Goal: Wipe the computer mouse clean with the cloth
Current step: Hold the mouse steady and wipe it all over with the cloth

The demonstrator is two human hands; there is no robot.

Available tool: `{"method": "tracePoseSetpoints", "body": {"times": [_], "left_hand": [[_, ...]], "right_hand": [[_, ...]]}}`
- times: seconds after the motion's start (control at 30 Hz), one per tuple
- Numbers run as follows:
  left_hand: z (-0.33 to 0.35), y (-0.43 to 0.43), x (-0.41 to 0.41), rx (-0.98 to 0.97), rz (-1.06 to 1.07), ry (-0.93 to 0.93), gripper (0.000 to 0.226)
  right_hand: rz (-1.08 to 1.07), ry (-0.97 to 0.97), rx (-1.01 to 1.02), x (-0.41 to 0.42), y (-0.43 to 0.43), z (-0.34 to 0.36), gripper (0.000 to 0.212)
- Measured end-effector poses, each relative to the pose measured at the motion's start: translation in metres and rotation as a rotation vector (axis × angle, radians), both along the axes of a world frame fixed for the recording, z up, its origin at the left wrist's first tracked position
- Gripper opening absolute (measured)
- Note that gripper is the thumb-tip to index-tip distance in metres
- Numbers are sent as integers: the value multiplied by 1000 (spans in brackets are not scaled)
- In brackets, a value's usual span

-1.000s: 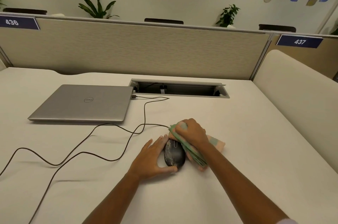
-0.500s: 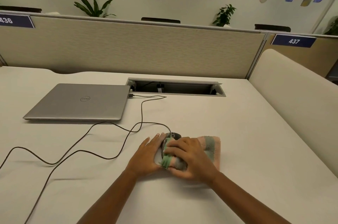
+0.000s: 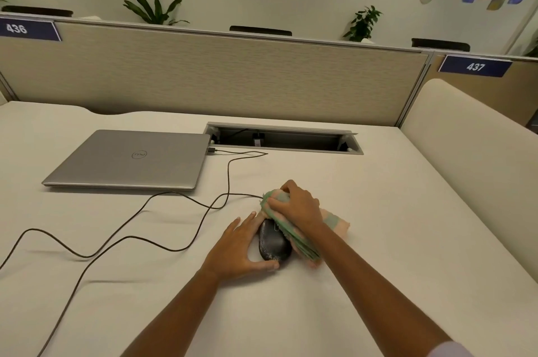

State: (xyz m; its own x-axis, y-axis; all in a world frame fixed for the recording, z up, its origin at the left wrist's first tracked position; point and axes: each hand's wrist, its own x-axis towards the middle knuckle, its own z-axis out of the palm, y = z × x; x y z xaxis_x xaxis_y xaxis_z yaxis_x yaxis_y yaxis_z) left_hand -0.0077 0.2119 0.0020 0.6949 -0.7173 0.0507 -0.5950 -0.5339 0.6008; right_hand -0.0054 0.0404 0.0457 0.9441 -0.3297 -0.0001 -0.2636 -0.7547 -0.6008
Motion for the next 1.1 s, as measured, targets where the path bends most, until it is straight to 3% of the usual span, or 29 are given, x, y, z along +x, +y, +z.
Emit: {"method": "tracePoseSetpoints", "body": {"times": [0.2, 0.3, 0.5, 0.67, 0.83, 0.97, 1.1], "left_hand": [[8, 1, -4, -35, 39, 67, 120], [10, 2, -3, -98, 76, 82, 115], [6, 4, -1, -102, 151, 145, 135], [10, 3, -3, -71, 31, 66, 98], [10, 3, -2, -58, 1, 61, 103], [10, 4, -2, -27, 54, 85, 131], [12, 3, -4, -47, 42, 101, 129]], "right_hand": [[68, 94, -158, 10, 9, 3, 45], [154, -59, -227, -3, 20, 2, 47], [438, -312, -357, -39, 20, -7, 48], [607, -477, -315, -66, 14, -17, 29], [672, -448, -356, -67, 6, -15, 30], [496, -301, -191, -45, 6, 5, 39], [316, -164, 165, -24, -3, 16, 35]]}}
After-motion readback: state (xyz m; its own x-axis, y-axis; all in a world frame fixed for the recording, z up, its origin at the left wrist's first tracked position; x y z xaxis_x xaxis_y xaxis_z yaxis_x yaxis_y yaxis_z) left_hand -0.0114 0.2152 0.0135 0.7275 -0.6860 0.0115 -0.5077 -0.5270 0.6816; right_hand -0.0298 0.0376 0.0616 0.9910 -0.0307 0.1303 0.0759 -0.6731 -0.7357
